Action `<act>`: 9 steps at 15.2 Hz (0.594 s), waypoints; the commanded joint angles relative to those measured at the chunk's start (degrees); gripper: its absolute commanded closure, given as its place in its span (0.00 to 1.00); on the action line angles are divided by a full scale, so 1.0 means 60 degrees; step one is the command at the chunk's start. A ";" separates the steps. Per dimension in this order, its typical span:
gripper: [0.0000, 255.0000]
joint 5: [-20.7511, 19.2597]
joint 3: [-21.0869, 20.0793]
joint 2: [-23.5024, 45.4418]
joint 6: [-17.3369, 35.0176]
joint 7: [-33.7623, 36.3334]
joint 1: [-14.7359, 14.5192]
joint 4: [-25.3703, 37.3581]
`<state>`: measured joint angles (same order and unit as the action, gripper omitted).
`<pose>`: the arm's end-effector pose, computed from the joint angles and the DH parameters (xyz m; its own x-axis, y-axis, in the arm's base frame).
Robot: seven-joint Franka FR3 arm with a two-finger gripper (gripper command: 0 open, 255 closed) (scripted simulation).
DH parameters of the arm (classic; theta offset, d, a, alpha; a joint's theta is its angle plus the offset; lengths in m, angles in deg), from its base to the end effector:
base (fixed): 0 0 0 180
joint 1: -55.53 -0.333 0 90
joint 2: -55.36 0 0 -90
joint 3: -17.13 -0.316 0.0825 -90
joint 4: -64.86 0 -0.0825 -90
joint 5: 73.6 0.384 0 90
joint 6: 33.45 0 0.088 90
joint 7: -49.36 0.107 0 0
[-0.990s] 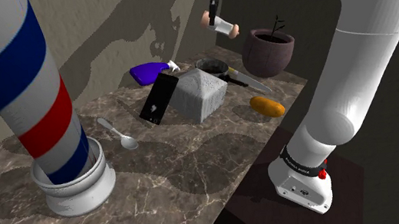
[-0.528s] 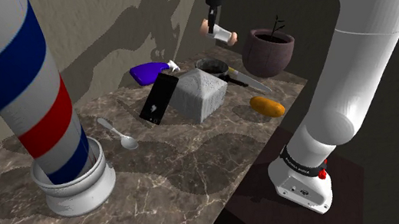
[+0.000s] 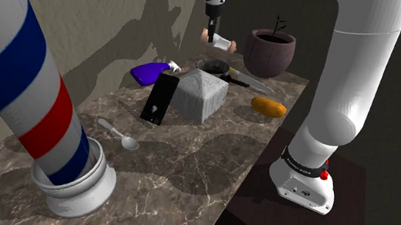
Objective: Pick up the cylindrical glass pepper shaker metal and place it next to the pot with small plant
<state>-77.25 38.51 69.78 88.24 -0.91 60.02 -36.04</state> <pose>0.5806 -0.2660 0.4428 0.8914 0.4518 -0.0355 0.4499 -0.8728 0.1894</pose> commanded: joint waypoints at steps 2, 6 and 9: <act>1.00 0.0030 -0.0008 0.0111 0.0373 0.0008 0.0017 -0.0261; 1.00 0.0080 -0.0028 0.0293 0.0831 0.0023 0.0039 -0.0547; 1.00 0.0126 -0.0046 0.0449 0.1170 0.0029 0.0058 -0.0738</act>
<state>-76.52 38.25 72.31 94.23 -0.83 60.37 -39.64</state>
